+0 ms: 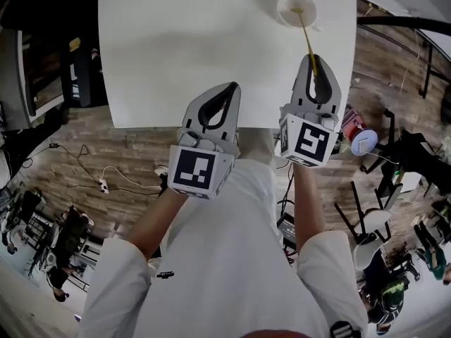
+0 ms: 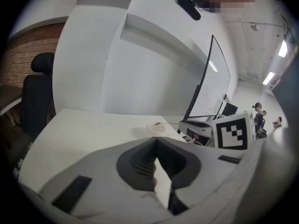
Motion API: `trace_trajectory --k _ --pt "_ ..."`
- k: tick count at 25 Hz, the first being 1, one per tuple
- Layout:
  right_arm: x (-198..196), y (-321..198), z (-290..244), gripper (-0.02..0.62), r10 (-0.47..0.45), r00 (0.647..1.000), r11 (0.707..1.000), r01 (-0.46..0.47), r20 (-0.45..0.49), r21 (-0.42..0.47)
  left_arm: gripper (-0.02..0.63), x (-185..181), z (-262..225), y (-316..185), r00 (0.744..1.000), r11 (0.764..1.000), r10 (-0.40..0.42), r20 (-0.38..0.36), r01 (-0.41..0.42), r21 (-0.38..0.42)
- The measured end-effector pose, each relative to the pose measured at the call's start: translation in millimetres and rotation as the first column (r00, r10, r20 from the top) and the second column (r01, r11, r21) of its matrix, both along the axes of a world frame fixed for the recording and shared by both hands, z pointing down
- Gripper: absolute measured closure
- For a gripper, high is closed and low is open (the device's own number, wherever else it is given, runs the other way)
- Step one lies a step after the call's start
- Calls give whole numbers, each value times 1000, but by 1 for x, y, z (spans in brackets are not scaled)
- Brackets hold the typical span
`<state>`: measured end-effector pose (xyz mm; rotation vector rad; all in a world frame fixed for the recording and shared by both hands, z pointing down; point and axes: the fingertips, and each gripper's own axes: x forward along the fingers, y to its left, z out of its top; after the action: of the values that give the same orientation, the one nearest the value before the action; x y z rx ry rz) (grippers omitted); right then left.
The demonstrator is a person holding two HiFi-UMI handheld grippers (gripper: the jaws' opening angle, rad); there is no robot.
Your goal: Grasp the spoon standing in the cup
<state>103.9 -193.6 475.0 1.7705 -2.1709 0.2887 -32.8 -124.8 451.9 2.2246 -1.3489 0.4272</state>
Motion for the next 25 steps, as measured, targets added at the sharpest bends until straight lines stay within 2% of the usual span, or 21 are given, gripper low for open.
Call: trace_trajectory --k 8,15,19,25 --pt "-15 36 -41 555 -21 999 999 20 31 35 612 -15 -29 21 1000 999 19 7 -19 50" --pt "-18 77 -85 555 -6 1000 997 6 0 73 612 -28 -66 44 999 991 50 -9 -48 125" --pt "-12 101 -105 555 12 1000 995 -14 19 101 612 -31 -88 54 997 981 82 -1 -81 175" --pt "-12 133 -140 555 8 1000 992 -9 6 125 612 -45 -110 67 998 977 67 -5 -64 203"
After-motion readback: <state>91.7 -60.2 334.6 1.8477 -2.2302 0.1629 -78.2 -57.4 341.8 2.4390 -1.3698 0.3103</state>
